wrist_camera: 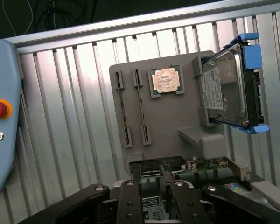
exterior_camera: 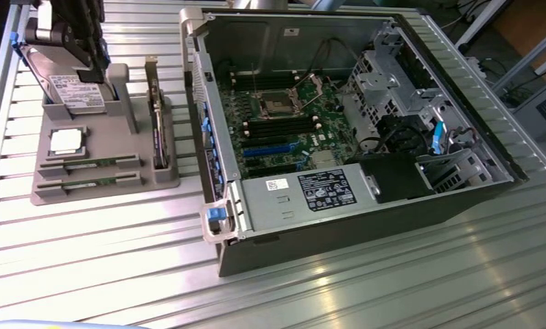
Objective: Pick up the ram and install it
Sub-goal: 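Pick up the ram and move it above insertion slot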
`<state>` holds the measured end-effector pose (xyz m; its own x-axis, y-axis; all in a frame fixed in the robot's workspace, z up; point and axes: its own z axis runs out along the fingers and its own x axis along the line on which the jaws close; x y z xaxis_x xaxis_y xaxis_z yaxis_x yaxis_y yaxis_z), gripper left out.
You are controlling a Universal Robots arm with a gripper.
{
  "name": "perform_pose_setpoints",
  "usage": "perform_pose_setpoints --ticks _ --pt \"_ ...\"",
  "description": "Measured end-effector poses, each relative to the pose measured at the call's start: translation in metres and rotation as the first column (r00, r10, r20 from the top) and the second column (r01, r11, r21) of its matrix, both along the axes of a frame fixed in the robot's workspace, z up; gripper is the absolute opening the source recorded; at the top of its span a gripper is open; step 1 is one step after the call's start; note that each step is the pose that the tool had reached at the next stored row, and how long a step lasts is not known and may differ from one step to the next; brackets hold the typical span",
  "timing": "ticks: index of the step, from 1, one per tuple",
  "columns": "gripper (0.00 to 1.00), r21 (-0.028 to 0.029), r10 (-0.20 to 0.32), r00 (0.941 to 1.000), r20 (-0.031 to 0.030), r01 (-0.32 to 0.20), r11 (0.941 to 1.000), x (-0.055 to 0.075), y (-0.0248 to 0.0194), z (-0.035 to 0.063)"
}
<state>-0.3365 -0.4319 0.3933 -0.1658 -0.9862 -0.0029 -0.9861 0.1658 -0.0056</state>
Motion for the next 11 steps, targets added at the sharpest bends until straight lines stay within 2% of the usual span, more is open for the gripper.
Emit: perform_pose_setpoints --ticks 11 --pt "0.3 0.0 0.0 1.0 0.0 0.0 1.0 0.0 0.0 -0.0063"
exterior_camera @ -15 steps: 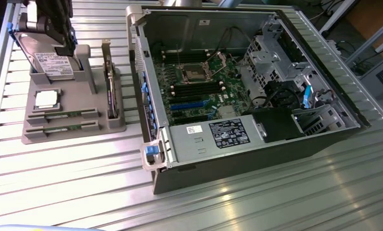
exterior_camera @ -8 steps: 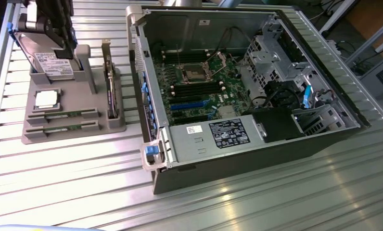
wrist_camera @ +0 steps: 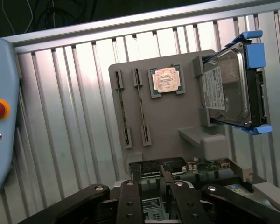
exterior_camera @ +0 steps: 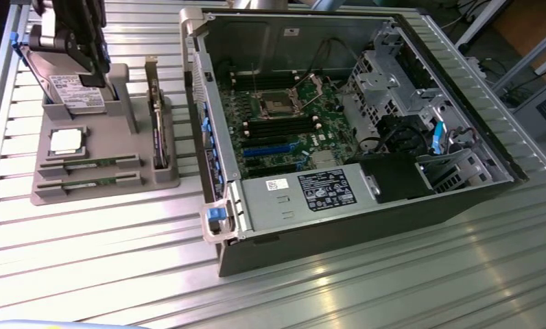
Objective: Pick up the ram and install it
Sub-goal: 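Pick up the ram and move it above insertion slot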
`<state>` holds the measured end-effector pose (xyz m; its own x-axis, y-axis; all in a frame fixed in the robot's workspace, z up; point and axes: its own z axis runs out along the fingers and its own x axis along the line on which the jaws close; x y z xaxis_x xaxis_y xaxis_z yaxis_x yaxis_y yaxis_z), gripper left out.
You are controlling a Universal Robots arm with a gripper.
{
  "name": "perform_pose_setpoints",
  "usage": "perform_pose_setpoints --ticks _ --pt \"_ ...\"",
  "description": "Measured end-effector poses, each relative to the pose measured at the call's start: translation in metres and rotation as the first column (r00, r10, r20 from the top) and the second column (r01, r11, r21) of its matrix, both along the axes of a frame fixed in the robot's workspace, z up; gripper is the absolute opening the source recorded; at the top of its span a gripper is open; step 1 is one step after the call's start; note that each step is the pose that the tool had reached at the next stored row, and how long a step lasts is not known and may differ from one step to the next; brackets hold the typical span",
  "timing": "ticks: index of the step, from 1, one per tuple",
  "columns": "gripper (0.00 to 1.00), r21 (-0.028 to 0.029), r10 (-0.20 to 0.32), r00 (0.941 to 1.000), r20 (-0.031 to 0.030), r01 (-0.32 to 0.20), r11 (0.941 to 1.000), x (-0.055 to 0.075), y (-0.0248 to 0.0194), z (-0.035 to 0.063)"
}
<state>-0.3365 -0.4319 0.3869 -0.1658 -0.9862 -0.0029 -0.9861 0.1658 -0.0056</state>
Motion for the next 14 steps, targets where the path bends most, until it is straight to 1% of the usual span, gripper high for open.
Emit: perform_pose_setpoints --ticks 14 --pt "0.3 0.0 0.0 1.0 0.0 0.0 1.0 0.0001 -0.0001 -0.0073"
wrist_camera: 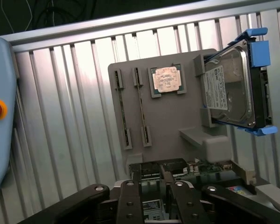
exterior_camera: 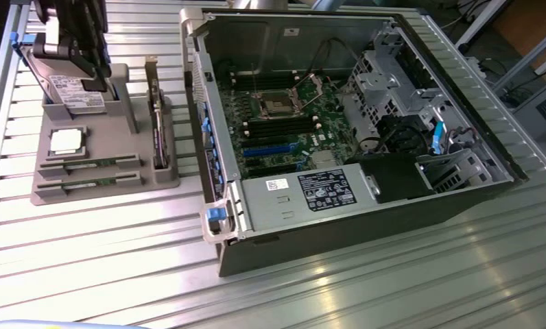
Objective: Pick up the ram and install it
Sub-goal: 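Pick up the ram and move it above insertion slot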
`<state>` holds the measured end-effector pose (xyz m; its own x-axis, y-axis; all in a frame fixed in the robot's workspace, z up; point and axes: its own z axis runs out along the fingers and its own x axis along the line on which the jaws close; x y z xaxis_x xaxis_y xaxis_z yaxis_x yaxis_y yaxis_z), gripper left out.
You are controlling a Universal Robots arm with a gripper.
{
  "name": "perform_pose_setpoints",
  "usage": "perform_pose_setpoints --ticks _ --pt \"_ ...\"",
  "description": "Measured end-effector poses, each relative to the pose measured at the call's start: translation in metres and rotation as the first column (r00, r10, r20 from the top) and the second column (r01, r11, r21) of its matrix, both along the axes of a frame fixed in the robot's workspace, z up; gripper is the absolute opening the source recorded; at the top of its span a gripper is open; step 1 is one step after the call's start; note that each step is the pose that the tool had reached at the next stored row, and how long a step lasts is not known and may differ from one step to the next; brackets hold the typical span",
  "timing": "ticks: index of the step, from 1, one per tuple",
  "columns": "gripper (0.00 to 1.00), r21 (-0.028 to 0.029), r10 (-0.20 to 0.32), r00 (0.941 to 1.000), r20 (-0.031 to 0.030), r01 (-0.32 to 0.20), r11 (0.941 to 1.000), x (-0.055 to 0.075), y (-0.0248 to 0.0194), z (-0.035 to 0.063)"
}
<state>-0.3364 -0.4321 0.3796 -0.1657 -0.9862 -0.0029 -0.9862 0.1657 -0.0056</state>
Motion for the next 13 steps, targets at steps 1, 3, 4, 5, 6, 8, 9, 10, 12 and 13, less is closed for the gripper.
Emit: perform_pose_setpoints --ticks 1,3,4,5,6,8,9,10,12,13 --pt "0.3 0.0 0.0 1.0 0.0 0.0 1.0 0.0 0.0 -0.0006" --pt "0.3 -0.0001 0.0 1.0 0.0 0.0 1.0 -0.0001 0.0 -0.0019" --pt "0.3 0.0 0.0 1.0 0.0 0.0 1.0 -0.0001 0.0 -0.0026" --pt "0.3 0.0 0.0 1.0 0.0 0.0 1.0 0.0 0.0 -0.0031" --pt "0.3 0.0 0.0 1.0 0.0 0.0 1.0 0.0 0.0 -0.0034" --pt "0.3 0.0 0.0 1.0 0.0 0.0 1.0 -0.0001 0.0 -0.0045" --pt "0.3 -0.0001 0.0 1.0 -0.0001 0.0 1.0 -0.0001 0.0 -0.0053" --pt "0.3 0.0 0.0 1.0 0.0 0.0 1.0 0.0 0.0 -0.0058" --pt "0.3 0.0 0.0 1.0 0.0001 0.0 1.0 0.0 0.0 -0.0068" --pt "0.3 0.0 0.0 1.0 0.0 0.0 1.0 0.0 0.0 -0.0074"
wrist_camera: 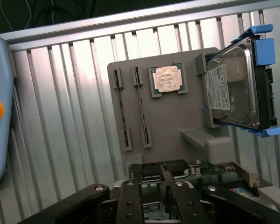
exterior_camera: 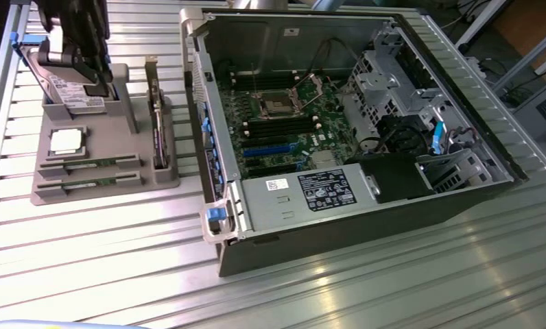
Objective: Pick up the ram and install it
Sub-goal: 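Pick up the ram and move it above insertion slot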
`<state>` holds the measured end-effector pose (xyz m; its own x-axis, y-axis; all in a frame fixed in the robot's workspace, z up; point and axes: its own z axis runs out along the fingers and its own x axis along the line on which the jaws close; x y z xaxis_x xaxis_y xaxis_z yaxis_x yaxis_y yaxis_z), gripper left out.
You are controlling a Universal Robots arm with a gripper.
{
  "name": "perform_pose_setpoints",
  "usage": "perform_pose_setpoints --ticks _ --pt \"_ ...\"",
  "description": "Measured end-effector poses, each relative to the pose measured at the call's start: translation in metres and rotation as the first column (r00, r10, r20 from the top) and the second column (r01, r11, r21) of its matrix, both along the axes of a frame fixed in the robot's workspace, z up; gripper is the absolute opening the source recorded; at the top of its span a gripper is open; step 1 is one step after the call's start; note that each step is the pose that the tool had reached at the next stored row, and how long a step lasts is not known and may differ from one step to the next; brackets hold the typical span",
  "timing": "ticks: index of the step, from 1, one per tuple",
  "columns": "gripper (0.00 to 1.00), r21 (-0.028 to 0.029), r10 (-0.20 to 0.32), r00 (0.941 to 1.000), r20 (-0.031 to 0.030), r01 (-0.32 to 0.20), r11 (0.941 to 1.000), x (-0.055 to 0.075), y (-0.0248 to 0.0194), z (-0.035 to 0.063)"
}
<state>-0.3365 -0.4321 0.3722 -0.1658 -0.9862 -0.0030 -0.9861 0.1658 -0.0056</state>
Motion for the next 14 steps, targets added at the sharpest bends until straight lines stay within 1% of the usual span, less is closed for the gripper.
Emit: perform_pose_setpoints --ticks 14 --pt "0.3 0.0 0.0 1.0 -0.0001 0.0 1.0 0.0 0.0 -0.0092"
